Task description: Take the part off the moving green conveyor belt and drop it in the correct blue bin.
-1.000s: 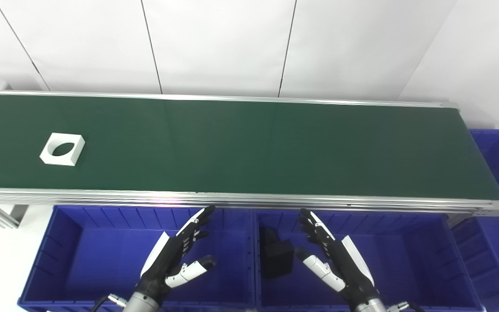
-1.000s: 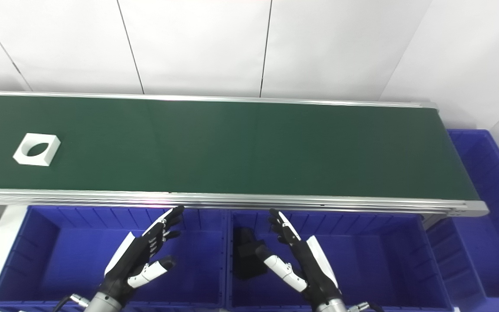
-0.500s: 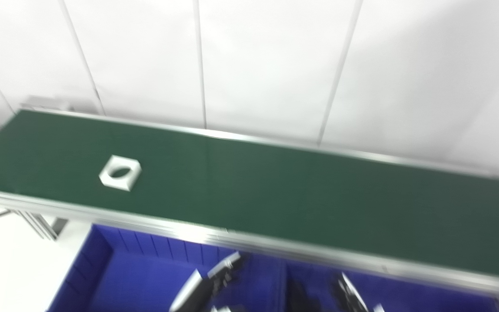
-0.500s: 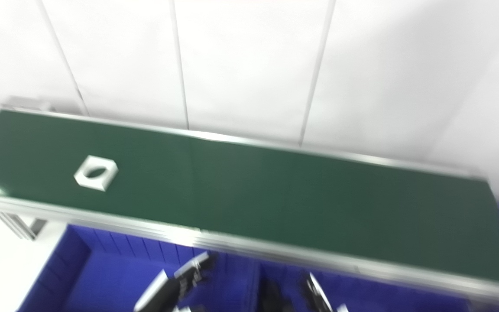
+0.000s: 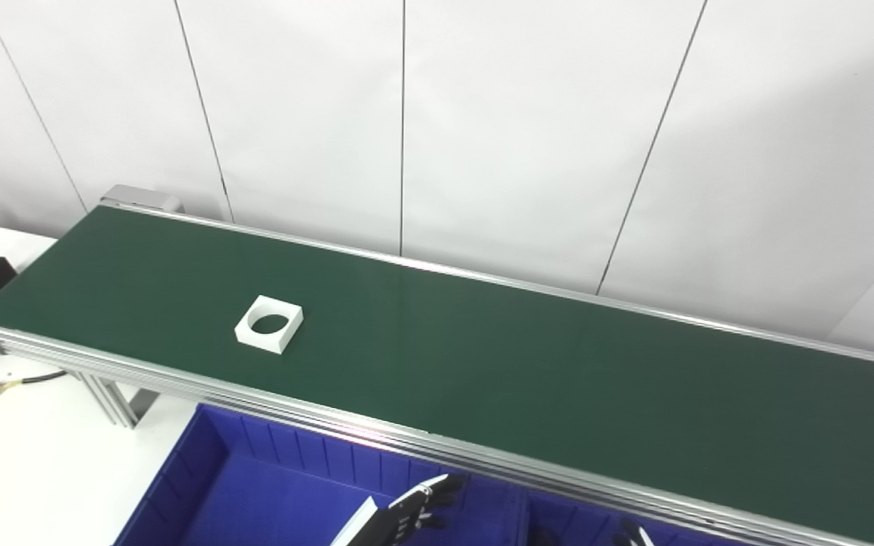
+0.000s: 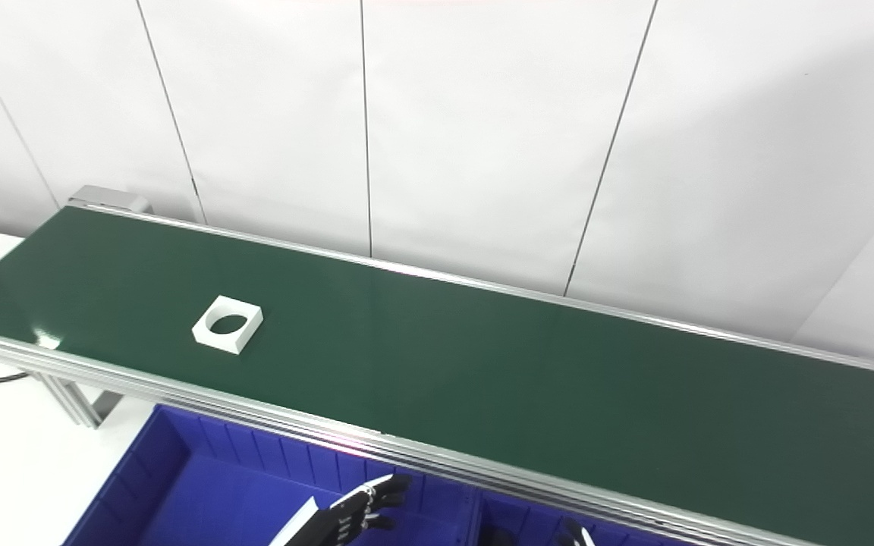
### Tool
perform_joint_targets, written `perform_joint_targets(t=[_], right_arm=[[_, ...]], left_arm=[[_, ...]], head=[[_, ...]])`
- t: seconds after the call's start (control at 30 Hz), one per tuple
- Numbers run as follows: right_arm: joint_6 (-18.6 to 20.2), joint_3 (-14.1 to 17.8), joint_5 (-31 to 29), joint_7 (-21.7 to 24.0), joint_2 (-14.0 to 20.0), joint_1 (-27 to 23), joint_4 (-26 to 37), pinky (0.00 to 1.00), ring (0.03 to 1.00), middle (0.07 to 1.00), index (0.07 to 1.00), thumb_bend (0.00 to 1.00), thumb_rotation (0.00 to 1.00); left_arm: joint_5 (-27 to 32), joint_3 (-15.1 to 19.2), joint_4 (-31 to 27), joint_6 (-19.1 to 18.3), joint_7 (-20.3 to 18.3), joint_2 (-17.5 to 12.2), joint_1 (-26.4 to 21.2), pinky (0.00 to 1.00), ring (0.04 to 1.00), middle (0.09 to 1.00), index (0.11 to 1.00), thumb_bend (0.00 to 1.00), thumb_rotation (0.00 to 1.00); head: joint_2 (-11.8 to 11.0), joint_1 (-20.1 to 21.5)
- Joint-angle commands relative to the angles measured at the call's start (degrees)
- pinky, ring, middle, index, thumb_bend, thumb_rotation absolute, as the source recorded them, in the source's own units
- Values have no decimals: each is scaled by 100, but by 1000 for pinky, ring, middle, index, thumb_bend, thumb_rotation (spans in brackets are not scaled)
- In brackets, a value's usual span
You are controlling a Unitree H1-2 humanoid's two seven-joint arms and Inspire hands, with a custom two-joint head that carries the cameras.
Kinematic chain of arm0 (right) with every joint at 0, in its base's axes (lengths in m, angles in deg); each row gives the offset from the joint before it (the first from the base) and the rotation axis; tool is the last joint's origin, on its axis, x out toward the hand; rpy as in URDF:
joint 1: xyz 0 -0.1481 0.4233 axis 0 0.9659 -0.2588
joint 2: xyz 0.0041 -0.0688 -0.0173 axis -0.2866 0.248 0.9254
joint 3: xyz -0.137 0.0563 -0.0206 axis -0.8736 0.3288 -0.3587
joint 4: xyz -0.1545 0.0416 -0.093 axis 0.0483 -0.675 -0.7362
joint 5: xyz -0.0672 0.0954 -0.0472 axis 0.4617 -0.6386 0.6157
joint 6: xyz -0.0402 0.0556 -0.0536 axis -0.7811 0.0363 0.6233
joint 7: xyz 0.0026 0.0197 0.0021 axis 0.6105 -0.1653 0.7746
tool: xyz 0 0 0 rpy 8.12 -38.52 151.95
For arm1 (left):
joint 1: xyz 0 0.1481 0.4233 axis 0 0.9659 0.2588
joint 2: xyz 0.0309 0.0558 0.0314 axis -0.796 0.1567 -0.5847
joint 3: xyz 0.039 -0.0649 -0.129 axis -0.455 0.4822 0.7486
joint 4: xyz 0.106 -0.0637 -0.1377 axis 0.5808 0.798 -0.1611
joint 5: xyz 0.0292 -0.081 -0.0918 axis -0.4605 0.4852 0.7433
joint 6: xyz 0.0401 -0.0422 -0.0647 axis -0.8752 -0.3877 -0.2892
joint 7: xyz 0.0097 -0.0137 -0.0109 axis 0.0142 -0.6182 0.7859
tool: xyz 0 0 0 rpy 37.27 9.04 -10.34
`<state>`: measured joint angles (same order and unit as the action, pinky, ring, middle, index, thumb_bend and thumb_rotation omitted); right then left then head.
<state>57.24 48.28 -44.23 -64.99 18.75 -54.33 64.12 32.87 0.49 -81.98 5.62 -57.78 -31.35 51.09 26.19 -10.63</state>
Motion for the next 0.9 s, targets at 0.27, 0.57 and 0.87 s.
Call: perform_joint_targets(t=[0.27,0.57,0.87], right_arm=[[-668,79,-94,-110,-33,-126,-105,839,882,911,964,530,844],[-923,111,-292,-83,-106,-231,-157,799,848,894,956,570,786],[-1097,193,-372,-152,-156,-199,-128,793,844,877,947,647,778]], left_arm=[[425,40,-582,328,-116,-78,-262,777,840,872,853,834,562],[366,304,-1657,-225,-158,-286,-826,781,866,900,884,811,628],[-6,685,-2257,-1350,-138,-462,-1692,824,906,941,914,732,528]], head=[[115,203],[404,844],[671,1233]])
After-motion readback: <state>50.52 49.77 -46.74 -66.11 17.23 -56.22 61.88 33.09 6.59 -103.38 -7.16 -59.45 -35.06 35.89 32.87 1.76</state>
